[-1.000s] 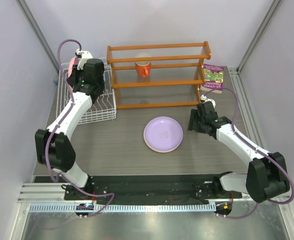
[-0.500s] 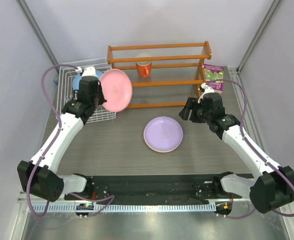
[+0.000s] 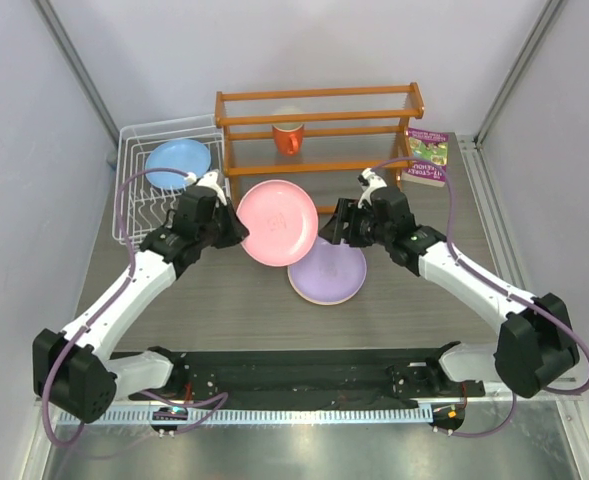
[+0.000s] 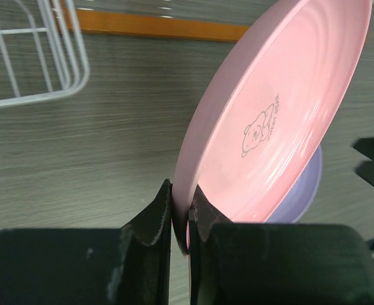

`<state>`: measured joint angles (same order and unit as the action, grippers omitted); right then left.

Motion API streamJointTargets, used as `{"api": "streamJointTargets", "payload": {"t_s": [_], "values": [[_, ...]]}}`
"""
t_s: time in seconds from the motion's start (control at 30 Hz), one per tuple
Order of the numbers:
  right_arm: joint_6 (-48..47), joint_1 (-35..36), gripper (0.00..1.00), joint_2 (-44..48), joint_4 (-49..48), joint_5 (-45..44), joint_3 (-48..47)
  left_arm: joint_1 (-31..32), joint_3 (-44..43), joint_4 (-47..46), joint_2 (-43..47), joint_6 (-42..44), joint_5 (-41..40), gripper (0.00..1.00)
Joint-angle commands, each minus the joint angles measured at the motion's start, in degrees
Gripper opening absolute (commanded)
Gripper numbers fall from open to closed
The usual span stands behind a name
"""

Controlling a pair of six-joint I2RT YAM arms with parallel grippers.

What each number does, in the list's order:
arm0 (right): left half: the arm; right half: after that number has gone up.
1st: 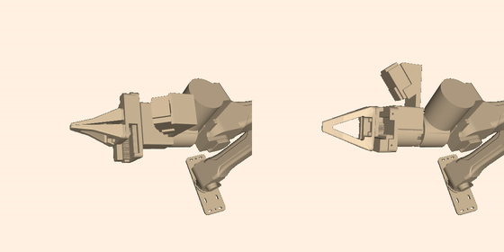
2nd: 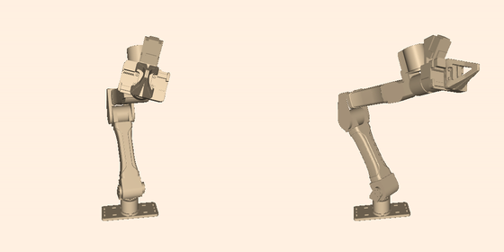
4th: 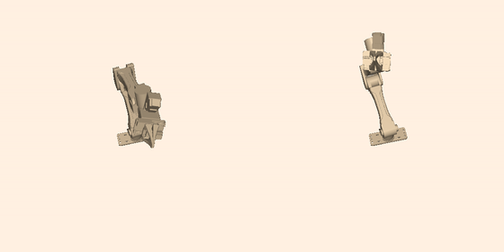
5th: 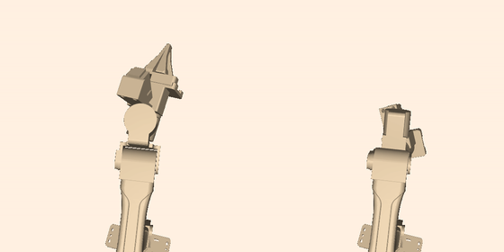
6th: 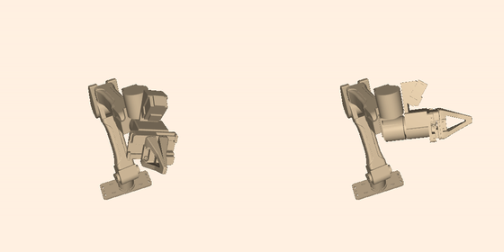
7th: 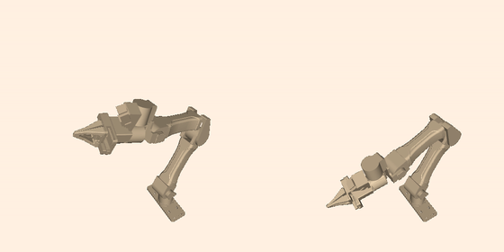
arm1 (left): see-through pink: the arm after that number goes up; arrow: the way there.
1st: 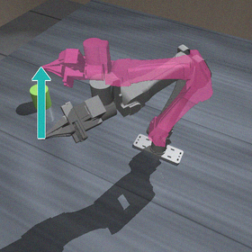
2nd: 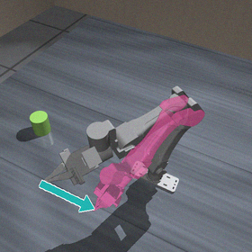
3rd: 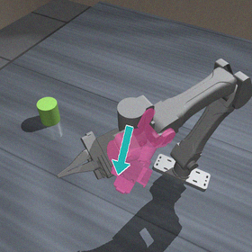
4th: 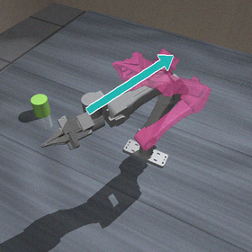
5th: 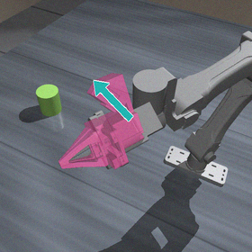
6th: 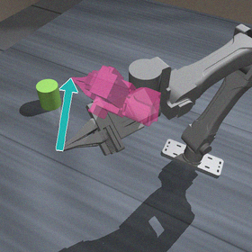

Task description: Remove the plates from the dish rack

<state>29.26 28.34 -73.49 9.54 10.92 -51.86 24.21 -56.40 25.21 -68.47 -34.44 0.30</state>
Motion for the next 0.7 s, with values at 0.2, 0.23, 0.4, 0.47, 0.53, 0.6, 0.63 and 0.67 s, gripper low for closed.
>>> {"api": "streamJointTargets", "payload": {"t_s": [0.2, 0.23, 0.4, 0.47, 0.53, 0.6, 0.63, 0.67], "values": [[2.3, 0.84, 0.64, -2.53, -7.17, 0.6, -0.18, 5.15, 3.58, -6.31, 3.43, -4.5, 6.21, 0.0], [2.3, 0.84, 0.61, -2.97, -7.08, 0.51, -0.09, 5.32, 4.1, -6.49, 3.43, -4.59, 6.03, 0.0], [2.65, 0.84, 0.45, -4.55, -7.08, 1.47, 0.88, 5.76, 5.16, -8.51, 4.39, -5.11, 7.61, 0.0], [2.82, 0.84, 0.41, -4.73, -7.17, 1.74, 1.58, 5.76, 5.16, -9.39, 4.48, -5.03, 8.4, 0.0], [2.82, 0.76, 0.41, -4.73, -7.08, 1.74, 2.02, 5.76, 5.16, -10.0, 4.4, -5.03, 9.54, 0.0], [2.65, 0.76, 0.36, -4.73, -7.17, 1.65, 2.37, 5.76, 5.34, -10.88, 4.22, -5.29, 10.34, 0.0], [2.47, 0.84, 0.29, -4.73, -7.17, 1.91, 2.55, 5.76, 5.51, -11.15, 4.13, -5.46, 11.12, 0.0], [2.39, 0.84, 0.15, -4.47, -7.08, 2.0, 2.64, 5.76, 5.6, -11.93, 4.13, -5.64, 11.39, 0.0]]}}
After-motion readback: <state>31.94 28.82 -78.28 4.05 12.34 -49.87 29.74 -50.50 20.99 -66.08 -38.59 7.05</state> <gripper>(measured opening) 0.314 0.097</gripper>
